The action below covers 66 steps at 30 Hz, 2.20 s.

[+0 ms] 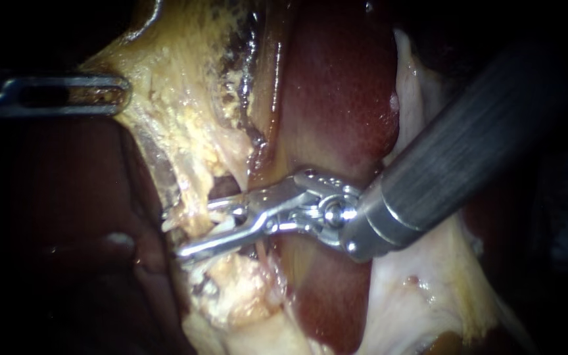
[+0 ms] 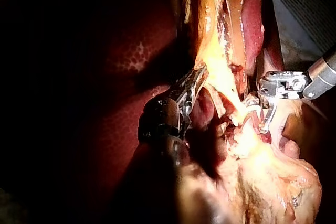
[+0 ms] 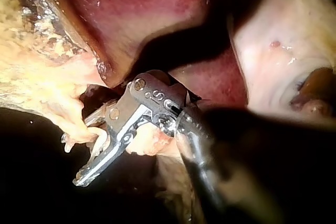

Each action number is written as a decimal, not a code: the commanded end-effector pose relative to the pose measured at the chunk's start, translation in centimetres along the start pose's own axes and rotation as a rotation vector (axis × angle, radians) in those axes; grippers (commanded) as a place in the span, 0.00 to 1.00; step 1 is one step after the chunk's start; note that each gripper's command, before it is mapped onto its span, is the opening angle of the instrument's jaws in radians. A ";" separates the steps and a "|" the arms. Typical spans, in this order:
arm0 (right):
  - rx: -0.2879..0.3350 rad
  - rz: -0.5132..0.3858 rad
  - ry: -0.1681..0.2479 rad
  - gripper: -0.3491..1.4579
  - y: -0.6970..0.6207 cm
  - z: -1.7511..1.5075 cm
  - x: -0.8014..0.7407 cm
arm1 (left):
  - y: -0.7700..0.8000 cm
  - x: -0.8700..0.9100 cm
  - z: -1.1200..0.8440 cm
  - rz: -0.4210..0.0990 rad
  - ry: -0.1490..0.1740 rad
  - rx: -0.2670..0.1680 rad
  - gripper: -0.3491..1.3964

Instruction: Clipping third clip left tube

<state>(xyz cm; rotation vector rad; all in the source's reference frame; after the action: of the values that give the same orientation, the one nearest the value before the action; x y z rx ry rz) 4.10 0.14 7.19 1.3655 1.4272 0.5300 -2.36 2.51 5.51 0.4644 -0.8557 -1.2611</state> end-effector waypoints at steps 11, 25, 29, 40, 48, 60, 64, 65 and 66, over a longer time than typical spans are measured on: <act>-0.032 0.000 0.033 0.45 0.20 0.12 0.06 | -0.03 0.03 0.06 -0.001 -0.007 -0.008 0.00; -0.116 0.097 0.098 0.40 0.36 0.05 0.21 | -0.22 0.07 0.06 -0.006 -0.004 -0.004 0.00; -0.127 0.102 0.111 0.38 0.32 0.03 0.31 | -0.22 0.07 0.06 -0.006 -0.005 -0.004 0.00; -0.163 0.104 0.142 0.37 0.39 -0.08 0.39 | -0.23 0.07 0.07 -0.006 -0.003 -0.002 0.00; -0.189 0.101 0.163 0.11 0.45 -0.19 0.38 | -0.23 0.07 0.07 -0.006 -0.004 -0.002 0.00; -0.168 0.091 0.128 0.00 0.45 -0.21 0.26 | -0.23 0.07 0.07 -0.006 -0.004 -0.002 0.00; -0.169 0.091 0.128 0.00 0.45 -0.20 0.25 | -0.23 0.07 0.07 -0.006 -0.004 -0.002 0.00; -0.166 0.091 0.126 0.00 0.45 -0.20 0.25 | -0.23 0.07 0.07 -0.006 -0.004 -0.002 0.00; -0.166 0.091 0.126 0.00 0.46 -0.21 0.25 | -0.23 0.07 0.07 -0.006 -0.004 -0.002 0.00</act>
<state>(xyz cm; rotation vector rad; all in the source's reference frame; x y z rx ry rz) 4.18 0.55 7.57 1.2858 1.3929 0.7893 -2.55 2.39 5.41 0.4638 -0.8565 -1.2688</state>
